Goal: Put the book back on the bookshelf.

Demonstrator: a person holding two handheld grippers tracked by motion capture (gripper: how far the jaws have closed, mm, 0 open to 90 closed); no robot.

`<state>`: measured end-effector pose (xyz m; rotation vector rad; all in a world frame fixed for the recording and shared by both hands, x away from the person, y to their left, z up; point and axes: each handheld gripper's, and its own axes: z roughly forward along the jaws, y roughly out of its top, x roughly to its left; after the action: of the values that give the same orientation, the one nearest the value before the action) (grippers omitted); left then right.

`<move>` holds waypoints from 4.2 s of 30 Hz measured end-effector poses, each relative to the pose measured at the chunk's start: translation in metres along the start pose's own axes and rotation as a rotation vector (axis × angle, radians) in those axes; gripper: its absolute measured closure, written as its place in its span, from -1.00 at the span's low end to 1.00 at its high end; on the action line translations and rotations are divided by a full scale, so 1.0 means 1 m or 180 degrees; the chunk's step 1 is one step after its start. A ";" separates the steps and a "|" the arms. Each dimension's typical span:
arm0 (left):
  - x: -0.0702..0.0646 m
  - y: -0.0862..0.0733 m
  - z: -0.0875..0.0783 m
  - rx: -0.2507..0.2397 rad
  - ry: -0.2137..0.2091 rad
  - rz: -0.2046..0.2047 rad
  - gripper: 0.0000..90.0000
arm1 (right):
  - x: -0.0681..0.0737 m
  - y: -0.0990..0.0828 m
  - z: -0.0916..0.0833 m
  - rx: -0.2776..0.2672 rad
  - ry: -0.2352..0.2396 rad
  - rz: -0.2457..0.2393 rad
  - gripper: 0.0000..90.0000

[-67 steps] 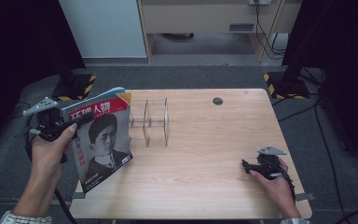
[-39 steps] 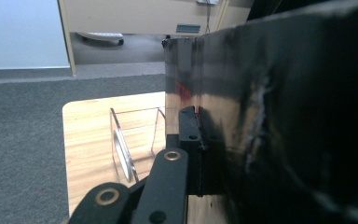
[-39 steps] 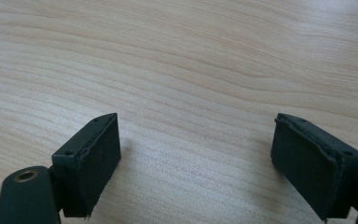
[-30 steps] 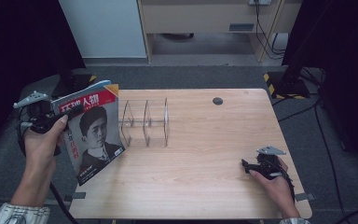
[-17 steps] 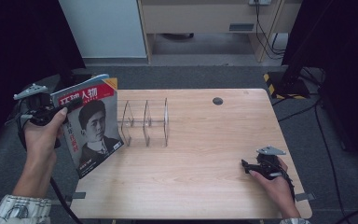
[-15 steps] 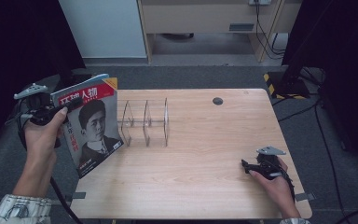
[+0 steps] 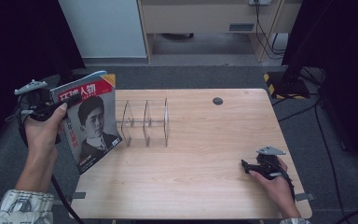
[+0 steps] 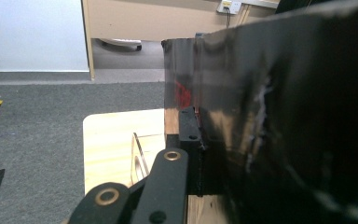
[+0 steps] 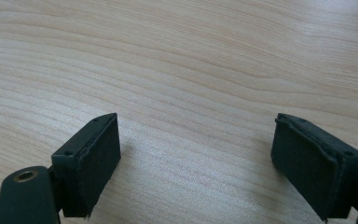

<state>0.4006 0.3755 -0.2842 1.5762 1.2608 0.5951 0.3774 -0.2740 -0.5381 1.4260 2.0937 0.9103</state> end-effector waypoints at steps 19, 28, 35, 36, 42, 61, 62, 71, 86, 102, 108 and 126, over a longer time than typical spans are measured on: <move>0.006 -0.003 0.021 -0.0156 0.0075 -0.0050 0.92 | 0.000 0.000 0.000 0.0008 0.0037 -0.0029 -0.65; 0.012 -0.007 0.024 -0.0231 0.0093 -0.0085 0.92 | 0.000 0.000 0.000 0.0006 0.0037 -0.0031 -0.65; 0.013 -0.008 0.028 -0.0314 0.0108 -0.0072 0.92 | 0.001 0.000 0.000 0.0006 0.0036 -0.0031 -0.65; 0.013 -0.008 0.028 -0.0323 0.0108 -0.0073 0.92 | 0.001 0.000 0.000 0.0006 0.0036 -0.0031 -0.65; 0.010 -0.011 0.032 -0.0367 0.0121 -0.0033 0.92 | 0.001 0.000 0.000 0.0006 0.0037 -0.0032 -0.65; 0.008 -0.019 0.042 -0.0450 0.0132 0.0016 0.92 | 0.001 0.000 -0.001 0.0009 0.0034 -0.0024 -0.65; 0.008 -0.020 0.042 -0.0455 0.0130 0.0012 0.92 | 0.001 0.000 -0.001 0.0008 0.0035 -0.0024 -0.65; 0.009 -0.028 0.043 -0.0569 0.0108 0.0015 0.92 | 0.001 0.000 -0.001 0.0008 0.0034 -0.0024 -0.65; 0.006 -0.037 0.045 -0.0641 0.0159 0.0069 0.92 | 0.001 -0.001 -0.001 0.0005 0.0046 -0.0029 -0.65; -0.002 -0.045 0.049 -0.0738 0.0230 0.0095 0.92 | 0.001 -0.001 -0.001 0.0005 0.0046 -0.0030 -0.65; -0.004 -0.051 0.047 -0.0829 0.0233 0.0110 0.92 | 0.001 -0.001 -0.001 0.0006 0.0050 -0.0028 -0.65; 0.003 -0.069 0.045 -0.1011 0.0172 0.0029 0.91 | 0.001 -0.001 -0.001 0.0003 0.0047 -0.0032 -0.65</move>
<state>0.4091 0.3580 -0.3646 1.3093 1.1355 0.8061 0.3756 -0.2731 -0.5380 1.4120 2.1104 0.9187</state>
